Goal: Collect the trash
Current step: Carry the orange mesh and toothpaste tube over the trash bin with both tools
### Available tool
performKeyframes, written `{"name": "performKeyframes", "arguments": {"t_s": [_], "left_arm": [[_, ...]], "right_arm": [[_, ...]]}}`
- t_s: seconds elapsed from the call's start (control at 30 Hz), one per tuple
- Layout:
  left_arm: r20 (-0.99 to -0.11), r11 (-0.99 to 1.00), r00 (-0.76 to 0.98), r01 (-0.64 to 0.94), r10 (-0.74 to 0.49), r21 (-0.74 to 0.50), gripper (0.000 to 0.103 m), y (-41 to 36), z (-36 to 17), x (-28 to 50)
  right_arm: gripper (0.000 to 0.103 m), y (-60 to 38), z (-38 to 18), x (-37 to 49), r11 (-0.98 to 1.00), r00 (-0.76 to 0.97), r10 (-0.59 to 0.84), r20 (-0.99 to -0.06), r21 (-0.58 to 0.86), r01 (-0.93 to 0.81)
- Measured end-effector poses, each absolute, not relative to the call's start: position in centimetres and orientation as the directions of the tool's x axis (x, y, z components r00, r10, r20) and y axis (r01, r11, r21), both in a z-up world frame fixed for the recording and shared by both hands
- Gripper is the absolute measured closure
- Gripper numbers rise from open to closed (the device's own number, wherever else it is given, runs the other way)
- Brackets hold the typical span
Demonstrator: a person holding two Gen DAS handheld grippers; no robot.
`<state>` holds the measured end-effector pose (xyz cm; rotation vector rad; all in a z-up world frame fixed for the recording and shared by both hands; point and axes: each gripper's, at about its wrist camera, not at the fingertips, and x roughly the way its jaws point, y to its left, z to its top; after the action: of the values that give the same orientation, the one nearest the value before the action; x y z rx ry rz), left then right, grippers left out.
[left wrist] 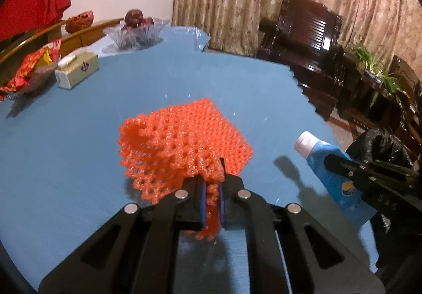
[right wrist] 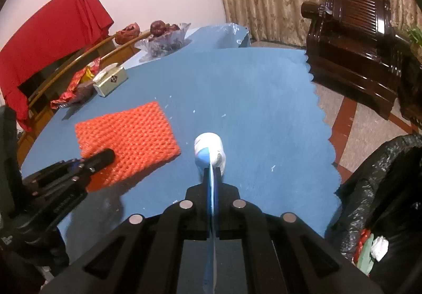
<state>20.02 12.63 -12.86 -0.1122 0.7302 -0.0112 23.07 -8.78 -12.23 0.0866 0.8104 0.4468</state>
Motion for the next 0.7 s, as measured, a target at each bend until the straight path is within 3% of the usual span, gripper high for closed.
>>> {"name": "performKeyframes", "arguments": {"t_s": [0.7], "left_arm": [[-0.582,0.994,0.806,0.079,-0.109,-0.077,0.097,7.5,-7.5,17.7]], "right_arm": [[0.101,-13.2,-6.3,19.8,0.915,0.697,0.402,-0.593,0.24,-0.324]]}}
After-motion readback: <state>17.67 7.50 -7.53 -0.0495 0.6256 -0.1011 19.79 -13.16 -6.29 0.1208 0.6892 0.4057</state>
